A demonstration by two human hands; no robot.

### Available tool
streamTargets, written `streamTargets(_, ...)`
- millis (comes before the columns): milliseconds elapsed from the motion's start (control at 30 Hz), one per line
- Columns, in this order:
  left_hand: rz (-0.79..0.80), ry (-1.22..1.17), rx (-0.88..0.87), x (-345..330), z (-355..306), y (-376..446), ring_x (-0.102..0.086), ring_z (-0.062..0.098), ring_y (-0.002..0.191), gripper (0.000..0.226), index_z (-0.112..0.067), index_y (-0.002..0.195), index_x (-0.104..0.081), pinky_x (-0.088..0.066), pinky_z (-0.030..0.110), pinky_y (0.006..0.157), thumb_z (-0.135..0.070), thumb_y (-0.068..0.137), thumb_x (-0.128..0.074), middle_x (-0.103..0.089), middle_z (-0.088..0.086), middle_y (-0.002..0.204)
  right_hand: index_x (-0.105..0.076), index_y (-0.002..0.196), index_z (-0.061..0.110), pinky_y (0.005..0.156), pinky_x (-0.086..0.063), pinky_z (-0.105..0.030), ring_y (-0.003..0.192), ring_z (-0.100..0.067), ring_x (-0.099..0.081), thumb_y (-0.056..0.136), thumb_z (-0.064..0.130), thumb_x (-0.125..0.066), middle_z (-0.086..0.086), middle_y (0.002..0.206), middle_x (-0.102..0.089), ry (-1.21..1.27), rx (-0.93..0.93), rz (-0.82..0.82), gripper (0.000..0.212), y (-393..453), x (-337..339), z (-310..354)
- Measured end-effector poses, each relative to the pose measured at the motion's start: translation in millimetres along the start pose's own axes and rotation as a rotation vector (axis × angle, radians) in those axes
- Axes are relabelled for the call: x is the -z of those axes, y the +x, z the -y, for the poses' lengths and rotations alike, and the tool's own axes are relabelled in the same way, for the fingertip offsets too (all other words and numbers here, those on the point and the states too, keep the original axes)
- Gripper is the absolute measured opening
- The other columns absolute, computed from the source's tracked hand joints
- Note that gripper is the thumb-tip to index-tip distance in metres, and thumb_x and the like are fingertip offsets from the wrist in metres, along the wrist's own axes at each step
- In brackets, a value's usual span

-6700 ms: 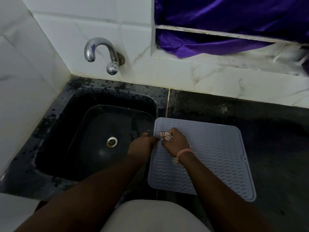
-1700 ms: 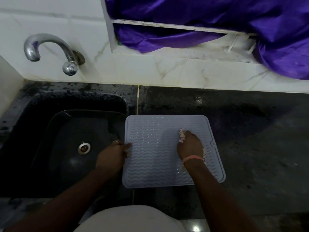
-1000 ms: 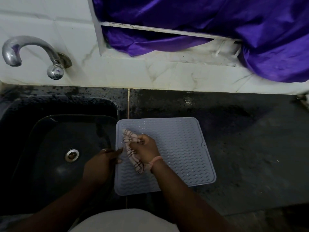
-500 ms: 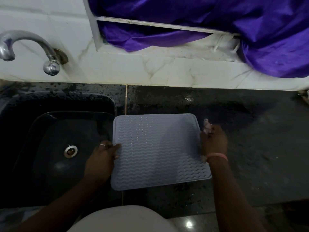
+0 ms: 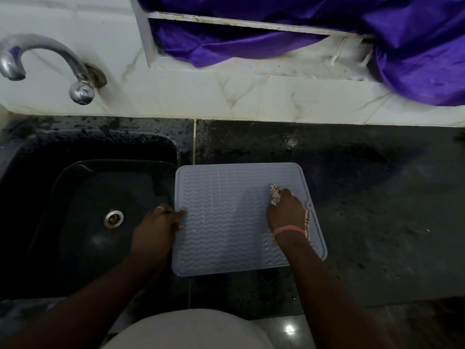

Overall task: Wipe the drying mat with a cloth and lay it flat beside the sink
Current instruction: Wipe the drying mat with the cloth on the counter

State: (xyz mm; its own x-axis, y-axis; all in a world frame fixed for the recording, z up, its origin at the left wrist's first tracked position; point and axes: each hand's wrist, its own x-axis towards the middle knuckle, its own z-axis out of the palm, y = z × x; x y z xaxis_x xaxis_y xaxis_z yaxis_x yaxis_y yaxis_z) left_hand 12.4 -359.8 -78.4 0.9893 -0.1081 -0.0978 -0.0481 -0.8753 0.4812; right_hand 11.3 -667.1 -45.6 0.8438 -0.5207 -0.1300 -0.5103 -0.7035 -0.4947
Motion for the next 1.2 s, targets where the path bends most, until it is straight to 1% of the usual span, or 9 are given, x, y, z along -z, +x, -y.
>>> streamTargets(300, 0.055, 0.022, -0.051, 4.2, 8.3, 1.3, -0.053, 0.012, 0.109, 0.038, -0.045, 0.129, -0.059, -0.051, 0.032, 0.083, -0.034, 0.093, -0.061, -0.055, -0.011, 0.119, -0.059, 0.126, 0.012, 0.093, -0.048, -0.027, 0.105, -0.023, -0.064, 0.091, 0.019, -0.061, -0.010, 0.116, -0.067, 0.039, 0.145, 0.095, 0.036, -46.1, -47.9, 57.4)
streamTargets(433, 0.056, -0.151, 0.003, 4.3, 9.6, -0.8, -0.056, 0.005, 0.100, 0.029, -0.040, 0.122, -0.064, -0.052, 0.032, 0.085, -0.035, 0.094, -0.060, -0.056, -0.013, 0.115, -0.059, 0.117, 0.009, 0.075, -0.044, -0.024, 0.096, -0.025, -0.064, 0.090, 0.022, -0.061, -0.011, 0.108, -0.067, -0.004, 0.179, 0.145, 0.030, -55.9, -58.7, 83.3)
streamTargets(667, 0.003, -0.070, -0.053, 11.1, 3.0, -4.7, -0.057, 0.005, 0.096, 0.029, -0.043, 0.120, -0.065, -0.046, 0.023, 0.075, -0.042, 0.091, -0.061, -0.058, -0.013, 0.114, -0.060, 0.111, 0.009, 0.079, -0.050, -0.029, 0.095, -0.028, -0.064, 0.087, 0.022, -0.065, -0.013, 0.104, -0.066, 0.034, 0.220, 0.261, 0.028, -76.2, -82.7, 130.1)
streamTargets(767, 0.002, 0.016, -0.106, 13.1, 7.3, -3.7, -0.059, 0.012, 0.099, 0.022, -0.041, 0.111, -0.064, -0.052, 0.030, 0.072, -0.040, 0.090, -0.059, -0.057, -0.011, 0.114, -0.064, 0.107, 0.010, 0.082, -0.056, -0.034, 0.092, -0.026, -0.065, 0.083, 0.022, -0.067, -0.011, 0.101, -0.068, 0.127, 0.181, 0.340, 0.027, -80.1, -91.3, 143.5)
streamTargets(867, 0.016, 0.001, -0.132, 11.7, 13.7, -2.8, -0.061, 0.016, 0.098, 0.019, -0.039, 0.108, -0.066, -0.051, 0.030, 0.070, -0.037, 0.090, -0.058, -0.059, -0.009, 0.110, -0.068, 0.093, 0.015, 0.078, -0.053, -0.026, 0.087, -0.016, -0.065, 0.080, 0.020, -0.074, 0.000, 0.094, -0.069, 0.289, 0.114, 0.444, 0.015, -72.3, -85.6, 146.7)
streamTargets(933, 0.033, 0.023, -0.132, 9.1, 14.4, -2.4, -0.060, 0.014, 0.100, 0.025, -0.043, 0.117, -0.063, -0.053, 0.032, 0.074, -0.042, 0.093, -0.054, -0.059, -0.012, 0.113, -0.069, 0.087, 0.017, 0.077, -0.055, -0.026, 0.087, -0.019, -0.068, 0.081, 0.015, -0.075, 0.000, 0.089, -0.071, 0.535, -0.080, 0.563, 0.008, -61.7, -72.2, 137.6)
streamTargets(1033, 0.059, 0.034, -0.119, 7.9, 13.0, -4.6, -0.058, 0.015, 0.105, 0.027, -0.043, 0.120, -0.062, -0.053, 0.034, 0.077, -0.040, 0.096, -0.051, -0.057, -0.010, 0.117, -0.066, 0.117, -0.005, 0.096, -0.055, -0.046, 0.110, -0.037, -0.067, 0.087, 0.008, -0.067, -0.023, 0.114, -0.070, 1.065, -0.371, 0.778, 0.033, -52.6, -48.5, 114.4)
streamTargets(1100, 0.058, 0.045, -0.120, 7.8, 12.8, -5.6, -0.058, 0.016, 0.103, 0.033, -0.044, 0.126, -0.059, -0.052, 0.032, 0.075, -0.039, 0.096, -0.050, -0.058, -0.008, 0.114, -0.059, 0.132, -0.005, 0.109, -0.044, -0.053, 0.121, -0.039, -0.060, 0.092, 0.007, -0.057, -0.025, 0.129, -0.063, 1.286, -0.370, 0.800, 0.041, -50.2, -28.6, 93.2)
streamTargets(1200, 0.070, -0.070, -0.040, 1.9, 14.3, -5.8, -0.061, 0.014, 0.097, 0.028, -0.046, 0.123, -0.058, -0.054, 0.033, 0.077, -0.048, 0.098, -0.046, -0.060, -0.010, 0.109, -0.055, 0.138, 0.001, 0.110, -0.040, -0.055, 0.124, -0.037, -0.058, 0.093, 0.007, -0.049, -0.021, 0.135, -0.060, 1.550, -0.355, 0.713, 0.046, -41.4, 0.9, 45.1)
